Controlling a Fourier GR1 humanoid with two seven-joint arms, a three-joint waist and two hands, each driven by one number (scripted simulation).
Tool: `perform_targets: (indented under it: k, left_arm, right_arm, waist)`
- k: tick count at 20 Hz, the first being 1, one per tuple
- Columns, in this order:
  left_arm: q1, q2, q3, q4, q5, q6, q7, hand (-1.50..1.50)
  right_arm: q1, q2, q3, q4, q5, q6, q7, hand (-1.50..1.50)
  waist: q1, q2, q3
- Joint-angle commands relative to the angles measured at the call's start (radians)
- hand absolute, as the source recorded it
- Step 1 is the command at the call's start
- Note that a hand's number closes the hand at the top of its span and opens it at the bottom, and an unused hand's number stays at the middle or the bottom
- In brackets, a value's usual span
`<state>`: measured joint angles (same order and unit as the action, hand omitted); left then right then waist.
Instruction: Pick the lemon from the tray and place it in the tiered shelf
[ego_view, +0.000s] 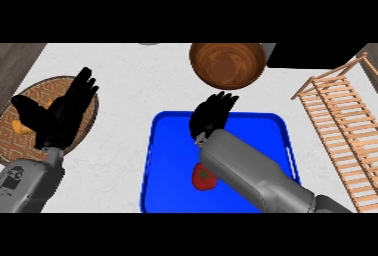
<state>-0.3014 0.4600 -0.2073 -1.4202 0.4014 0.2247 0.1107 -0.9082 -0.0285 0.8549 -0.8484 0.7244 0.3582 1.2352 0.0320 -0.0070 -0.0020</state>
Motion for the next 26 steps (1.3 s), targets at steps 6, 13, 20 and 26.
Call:
perform_targets:
  k: [6, 13, 20, 26]
  left_arm:
    - [-0.004, -0.018, 0.017, 0.023, -0.013, -0.006, -0.027, 0.00]
    - [-0.021, 0.024, 0.054, -0.008, 0.010, -0.032, 0.044, 0.00]
    - [-0.025, -0.030, 0.024, -0.020, -0.020, 0.001, 0.056, 0.00]
    - [0.013, -0.035, 0.040, -0.009, -0.049, -0.016, -0.002, 0.00]
  right_arm:
    - [0.041, 0.027, 0.013, 0.020, -0.005, -0.002, 0.252, -1.50]
    - [0.073, 0.027, -0.001, 0.032, 0.002, -0.043, 0.252, -1.50]
    - [0.093, 0.027, 0.020, 0.055, -0.008, -0.055, 0.239, 1.50]
    - [0.105, 0.027, 0.093, 0.049, 0.081, -0.047, 0.155, 1.50]
  waist:
    - [-0.003, 0.005, 0.000]
    - [-0.006, 0.005, 0.002]
    - [-0.002, 0.009, 0.002]
    - [-0.017, 0.008, 0.002]
